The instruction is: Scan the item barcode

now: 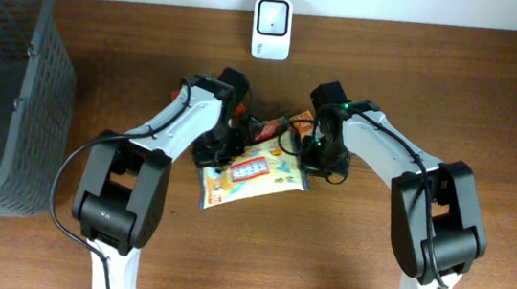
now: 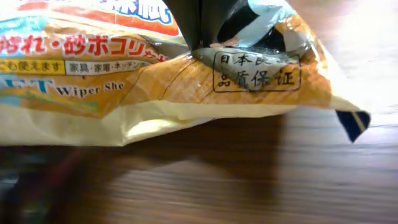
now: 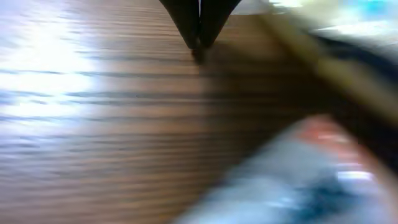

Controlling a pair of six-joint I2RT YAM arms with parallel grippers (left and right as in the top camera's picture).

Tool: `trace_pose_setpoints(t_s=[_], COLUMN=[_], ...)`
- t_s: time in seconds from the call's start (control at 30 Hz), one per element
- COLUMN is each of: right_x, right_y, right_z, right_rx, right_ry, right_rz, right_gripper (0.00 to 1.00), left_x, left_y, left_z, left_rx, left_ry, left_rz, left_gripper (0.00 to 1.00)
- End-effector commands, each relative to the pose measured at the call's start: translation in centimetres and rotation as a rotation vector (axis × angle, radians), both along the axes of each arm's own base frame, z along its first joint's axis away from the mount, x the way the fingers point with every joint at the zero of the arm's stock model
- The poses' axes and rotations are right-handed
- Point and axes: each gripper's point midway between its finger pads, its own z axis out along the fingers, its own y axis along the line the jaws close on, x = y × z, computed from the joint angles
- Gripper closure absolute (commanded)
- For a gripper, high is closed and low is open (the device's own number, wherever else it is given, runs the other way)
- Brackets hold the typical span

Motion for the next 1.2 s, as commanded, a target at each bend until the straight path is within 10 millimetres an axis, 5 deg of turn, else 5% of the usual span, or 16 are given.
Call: trace_pose_setpoints(t_s=[0.0,0.17,0.33,0.43,0.6,0.83,0.93,0.97,1.17], right_x=[0.2,1.0,1.5,2.1,1.6,1.6,0.9,0.6,0.5], right_y=[-2.6,-0.9,8.1,10.6,12.9,12.0,7.8,6.6,6.5], right_z=[0.2,4.1,7.1,6.6,3.8,0.7,-1.0,-1.2,0.5], right_rx=[-0.148,-0.078,0.331,0.356,0.362,0.314,0.112,0.053,0.053], right_ry=[-0.009,-0.045,-0.130,-0.186,-0.128,-0.064,-0.004,0.009,0.003], right_rz=[-0.050,-0.022,0.274,0.322,0.266,0.190,0.028,-0.008,0.006], right_gripper=[0.96,0.96,0.96,0.96,0.96,0.96,0.96,0.96,0.96], left_x=[1.9,3.3,3.1,4.1,2.7,1.3,1.0,0.8,0.5], left_y=[3.8,3.3,2.6,6.1,6.6,7.3,7.0,6.5,1.3], left_z=[1.7,5.3,5.3,5.5,5.1,4.1,4.1,4.0,4.0], left_rx=[0.100,0.055,0.052,0.253,0.265,0.290,0.275,0.249,-0.067], left_ry=[-0.051,-0.140,-0.140,-0.209,-0.148,-0.101,-0.087,-0.071,-0.035], left_rz=[0.060,0.057,0.059,0.168,0.174,0.168,0.167,0.164,-0.043], left_gripper=[1.00,1.00,1.00,1.00,1.00,1.00,1.00,1.00,1.00])
